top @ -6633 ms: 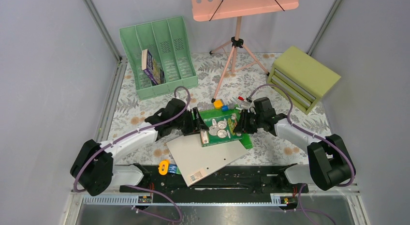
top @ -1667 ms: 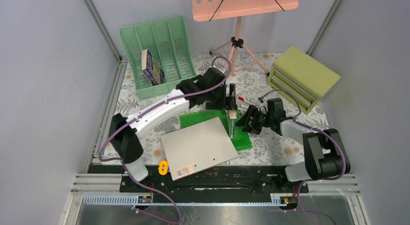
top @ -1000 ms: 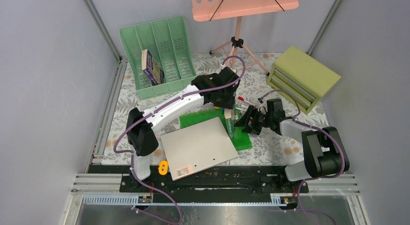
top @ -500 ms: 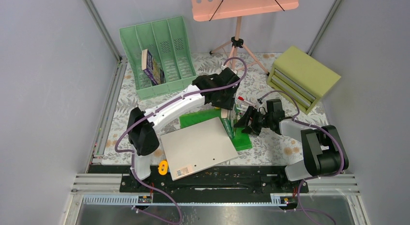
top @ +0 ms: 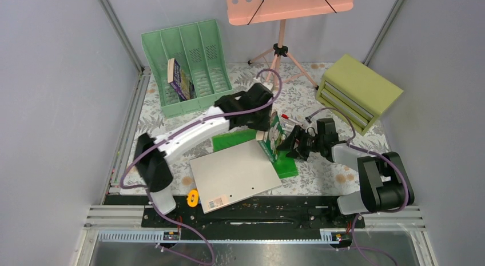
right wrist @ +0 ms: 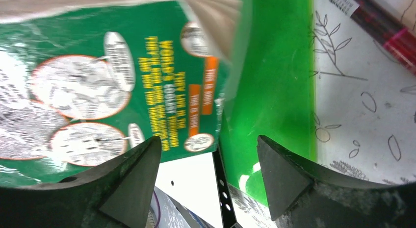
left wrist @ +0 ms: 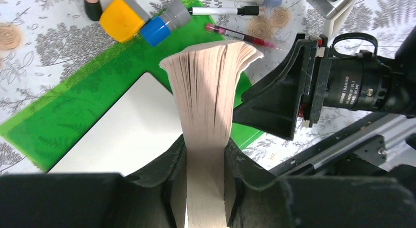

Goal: Organize the desk
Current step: Pick up the book from the center of the board, then place the book in the storage box.

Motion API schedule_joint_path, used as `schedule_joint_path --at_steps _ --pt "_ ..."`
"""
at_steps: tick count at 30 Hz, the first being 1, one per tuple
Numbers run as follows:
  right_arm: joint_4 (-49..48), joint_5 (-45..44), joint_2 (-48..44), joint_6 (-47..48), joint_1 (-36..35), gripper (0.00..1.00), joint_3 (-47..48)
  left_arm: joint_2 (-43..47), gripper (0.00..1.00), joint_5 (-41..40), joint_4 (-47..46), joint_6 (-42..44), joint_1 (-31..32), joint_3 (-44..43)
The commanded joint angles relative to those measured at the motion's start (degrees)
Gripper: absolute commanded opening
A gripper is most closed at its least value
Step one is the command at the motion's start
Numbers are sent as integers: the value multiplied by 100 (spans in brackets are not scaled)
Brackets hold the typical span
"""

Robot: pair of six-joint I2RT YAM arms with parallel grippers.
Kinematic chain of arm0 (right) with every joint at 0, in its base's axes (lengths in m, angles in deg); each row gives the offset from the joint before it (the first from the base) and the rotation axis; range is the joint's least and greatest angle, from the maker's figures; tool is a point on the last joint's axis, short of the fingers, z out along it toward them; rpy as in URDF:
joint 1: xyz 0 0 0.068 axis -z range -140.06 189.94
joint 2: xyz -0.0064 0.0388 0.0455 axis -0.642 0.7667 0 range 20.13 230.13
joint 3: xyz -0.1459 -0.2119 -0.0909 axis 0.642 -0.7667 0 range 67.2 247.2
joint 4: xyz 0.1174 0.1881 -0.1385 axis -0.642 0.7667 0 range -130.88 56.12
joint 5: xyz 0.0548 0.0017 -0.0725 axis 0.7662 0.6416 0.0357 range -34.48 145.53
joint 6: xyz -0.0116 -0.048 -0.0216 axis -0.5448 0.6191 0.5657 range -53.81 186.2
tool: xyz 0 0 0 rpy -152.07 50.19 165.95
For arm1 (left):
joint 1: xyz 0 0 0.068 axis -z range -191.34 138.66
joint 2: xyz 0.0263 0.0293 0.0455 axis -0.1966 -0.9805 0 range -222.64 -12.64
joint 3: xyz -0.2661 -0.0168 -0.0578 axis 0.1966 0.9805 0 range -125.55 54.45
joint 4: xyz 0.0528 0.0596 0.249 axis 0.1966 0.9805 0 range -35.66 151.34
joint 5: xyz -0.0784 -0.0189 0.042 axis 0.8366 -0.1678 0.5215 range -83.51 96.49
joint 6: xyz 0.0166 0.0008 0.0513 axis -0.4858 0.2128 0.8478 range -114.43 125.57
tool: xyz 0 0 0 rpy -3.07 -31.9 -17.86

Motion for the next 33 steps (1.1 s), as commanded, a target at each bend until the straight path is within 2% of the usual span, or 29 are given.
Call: schedule_joint_path --at_steps 1,8,12,16,19,24,33 --pt "-366 168 -517 -44 60 80 -194 1538 0 383 -1380 -219 -495 743" --pt "-488 228 -511 -77 62 85 -231 3443 0 1252 -2190 -655 -1706 2480" --pt "-489 235 -503 -87 59 87 -229 4329 0 1527 -2041 -637 -2426 3103" --pt "-493 231 -502 -81 62 91 -224 5077 0 1294 -1430 -295 -2939 3434" --pt "-510 258 -489 -71 61 99 -222 5474 0 992 -984 -33 -3053 3571" --pt "-473 223 -461 -71 57 100 -199 5808 0 899 -705 160 -3070 3809" --pt "-140 -185 -775 22 62 99 -237 5686 0 1259 -847 111 -3073 4061"
